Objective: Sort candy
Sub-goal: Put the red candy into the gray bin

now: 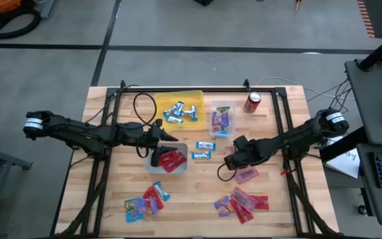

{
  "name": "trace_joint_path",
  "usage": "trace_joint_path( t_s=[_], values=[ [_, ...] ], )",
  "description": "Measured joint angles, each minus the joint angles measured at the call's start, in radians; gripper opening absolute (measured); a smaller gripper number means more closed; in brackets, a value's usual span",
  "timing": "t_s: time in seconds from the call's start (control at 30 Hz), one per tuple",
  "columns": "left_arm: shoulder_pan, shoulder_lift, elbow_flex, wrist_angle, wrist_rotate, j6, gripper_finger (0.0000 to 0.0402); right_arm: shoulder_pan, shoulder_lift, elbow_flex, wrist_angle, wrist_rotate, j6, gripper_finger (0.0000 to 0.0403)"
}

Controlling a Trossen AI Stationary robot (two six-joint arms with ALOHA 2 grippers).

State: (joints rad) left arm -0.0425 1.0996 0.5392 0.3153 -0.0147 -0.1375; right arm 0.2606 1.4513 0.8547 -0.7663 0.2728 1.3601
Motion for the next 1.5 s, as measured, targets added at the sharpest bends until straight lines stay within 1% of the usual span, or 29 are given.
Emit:
trace_joint_path(
  t_s=[0.13, 0.27, 0.43, 0.53, 0.63, 0.73, 0.8, 0.87, 1.0, 1.03, 1.17, 1.3, 1.4, 1.5],
  values=[
    [0.0, 0.0, 0.0, 0.005, 0.0, 0.0, 0.0162, -0.001, 0.046, 0.007, -0.001, -0.019, -0.002, 0.0072],
    [0.0, 0.0, 0.0, 0.007, 0.0, 0.0, 0.0162, -0.003, 0.091, 0.007, 0.0, -0.019, 0.034, 0.0133],
    [0.0, 0.007, 0.0, 0.006, 0.0, 0.001, 0.0162, -0.003, 0.125, 0.007, 0.025, -0.019, 0.036, 0.0205],
    [0.0, 0.016, 0.0, 0.007, 0.0, 0.001, 0.0162, -0.006, 0.14, 0.008, 0.043, -0.019, 0.035, 0.0231],
    [0.0, 0.027, 0.0, 0.006, 0.0, 0.001, 0.0162, -0.006, 0.169, 0.01, 0.068, -0.014, 0.033, 0.0238],
    [0.0, 0.043, 0.0, 0.014, -0.001, 0.001, 0.0162, -0.005, 0.204, 0.011, 0.073, -0.011, 0.027, 0.0221],
    [0.0, 0.057, 0.0, 0.028, -0.001, 0.001, 0.0162, -0.005, 0.218, 0.011, 0.077, -0.016, 0.027, 0.0193],
    [0.0, 0.067, 0.0, 0.033, -0.001, 0.001, 0.0162, -0.005, 0.228, 0.01, 0.086, -0.02, 0.027, 0.015],
    [0.0, 0.084, 0.0, 0.049, -0.001, 0.001, 0.0162, -0.005, 0.224, 0.008, 0.088, -0.025, 0.014, 0.0041],
    [0.0, 0.087, 0.0, 0.053, -0.001, 0.0, 0.0162, -0.006, 0.218, 0.008, 0.088, -0.025, 0.004, 0.0027],
    [0.0, 0.09, 0.0, 0.06, -0.001, -0.008, 0.0162, -0.004, 0.175, 0.008, 0.086, -0.018, -0.029, 0.0016],
    [-0.009, 0.089, 0.0, 0.066, -0.002, -0.014, 0.0162, 0.009, 0.099, -0.002, 0.104, 0.006, -0.117, 0.0013],
    [-0.026, 0.093, 0.0, 0.092, 0.005, -0.01, 0.0162, 0.026, 0.023, 0.002, 0.201, 0.038, -0.205, 0.0011],
    [-0.049, 0.111, 0.0, 0.131, 0.006, 0.006, 0.0162, 0.043, -0.023, -0.006, 0.353, 0.074, -0.326, 0.0011]
  ],
)
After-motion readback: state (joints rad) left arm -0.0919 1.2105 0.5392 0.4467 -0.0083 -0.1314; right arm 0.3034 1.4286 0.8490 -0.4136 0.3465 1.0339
